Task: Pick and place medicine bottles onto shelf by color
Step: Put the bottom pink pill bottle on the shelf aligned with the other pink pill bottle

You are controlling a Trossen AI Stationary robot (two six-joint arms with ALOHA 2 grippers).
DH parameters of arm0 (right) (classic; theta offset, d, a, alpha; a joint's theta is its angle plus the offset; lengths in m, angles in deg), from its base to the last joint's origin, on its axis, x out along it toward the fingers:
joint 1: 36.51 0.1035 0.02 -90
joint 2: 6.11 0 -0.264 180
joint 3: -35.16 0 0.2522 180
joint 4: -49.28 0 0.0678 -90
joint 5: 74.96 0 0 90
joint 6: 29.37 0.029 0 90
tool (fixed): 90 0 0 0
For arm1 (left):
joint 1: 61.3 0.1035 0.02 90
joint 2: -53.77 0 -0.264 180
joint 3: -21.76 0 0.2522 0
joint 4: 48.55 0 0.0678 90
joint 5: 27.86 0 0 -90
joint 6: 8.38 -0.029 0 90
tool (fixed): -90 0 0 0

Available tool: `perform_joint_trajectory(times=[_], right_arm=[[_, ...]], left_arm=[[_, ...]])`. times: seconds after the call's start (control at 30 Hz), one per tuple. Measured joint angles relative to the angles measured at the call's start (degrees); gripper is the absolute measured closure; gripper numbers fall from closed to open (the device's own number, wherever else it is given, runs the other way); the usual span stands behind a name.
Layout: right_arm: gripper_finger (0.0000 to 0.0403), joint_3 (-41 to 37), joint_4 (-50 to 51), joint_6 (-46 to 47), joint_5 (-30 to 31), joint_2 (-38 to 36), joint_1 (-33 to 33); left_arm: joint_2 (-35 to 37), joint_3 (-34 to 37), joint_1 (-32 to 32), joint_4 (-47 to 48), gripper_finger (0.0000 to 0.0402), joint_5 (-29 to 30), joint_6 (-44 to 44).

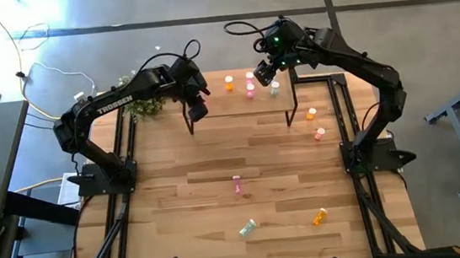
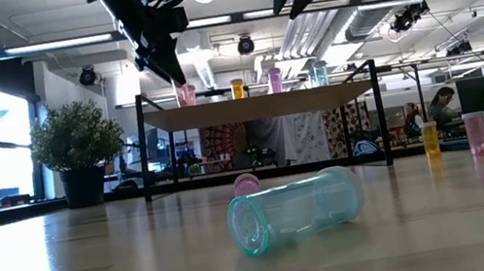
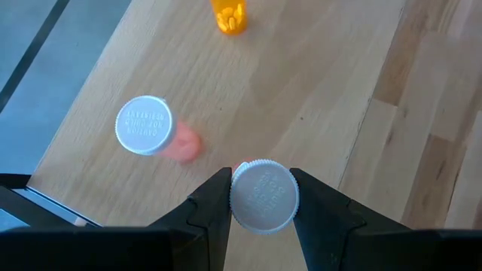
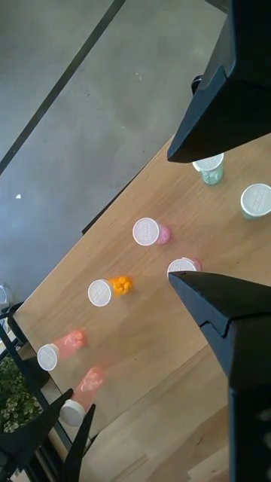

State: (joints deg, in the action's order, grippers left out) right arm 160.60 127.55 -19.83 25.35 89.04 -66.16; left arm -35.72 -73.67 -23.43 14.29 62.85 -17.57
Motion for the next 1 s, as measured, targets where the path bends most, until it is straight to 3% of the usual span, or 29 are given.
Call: perform_joint_trajectory(times=[1.0], right_arm=[[0.0163,-0.04,-0.02,0.02,0.00,0.00,0.00]], left_arm=[[-2.61,0.22,-0.13,-0.17,0.0273,0.59,0.00]])
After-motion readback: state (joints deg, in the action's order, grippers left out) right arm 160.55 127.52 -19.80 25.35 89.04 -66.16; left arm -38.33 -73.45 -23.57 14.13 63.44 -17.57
